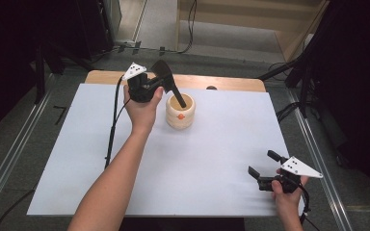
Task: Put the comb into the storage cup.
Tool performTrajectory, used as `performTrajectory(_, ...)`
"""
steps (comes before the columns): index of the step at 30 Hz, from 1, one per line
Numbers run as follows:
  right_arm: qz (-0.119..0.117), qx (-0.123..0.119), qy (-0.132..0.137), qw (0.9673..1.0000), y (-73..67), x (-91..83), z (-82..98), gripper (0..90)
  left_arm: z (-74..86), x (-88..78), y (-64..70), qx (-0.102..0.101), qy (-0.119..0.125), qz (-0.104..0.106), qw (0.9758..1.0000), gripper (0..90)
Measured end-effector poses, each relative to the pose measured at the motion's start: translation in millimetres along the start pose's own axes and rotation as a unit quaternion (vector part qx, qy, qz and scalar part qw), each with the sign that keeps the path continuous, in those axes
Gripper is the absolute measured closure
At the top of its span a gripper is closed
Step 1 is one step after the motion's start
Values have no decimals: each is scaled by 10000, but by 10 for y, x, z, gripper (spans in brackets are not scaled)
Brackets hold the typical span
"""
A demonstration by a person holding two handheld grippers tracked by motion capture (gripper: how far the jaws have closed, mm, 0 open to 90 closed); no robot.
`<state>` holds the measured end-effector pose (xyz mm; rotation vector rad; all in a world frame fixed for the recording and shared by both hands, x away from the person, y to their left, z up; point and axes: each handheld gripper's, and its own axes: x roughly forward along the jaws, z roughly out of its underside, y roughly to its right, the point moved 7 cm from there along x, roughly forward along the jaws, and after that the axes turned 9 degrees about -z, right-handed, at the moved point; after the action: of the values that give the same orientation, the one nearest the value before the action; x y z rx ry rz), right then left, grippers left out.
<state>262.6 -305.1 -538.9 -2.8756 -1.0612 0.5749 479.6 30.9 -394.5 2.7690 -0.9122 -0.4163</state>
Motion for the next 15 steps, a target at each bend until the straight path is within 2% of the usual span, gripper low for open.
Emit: performTrajectory(15, -11, -26, -1, 10000, 4, -2, -1, 0, 284, 132, -56, -71, -245, -121, 9996, 843)
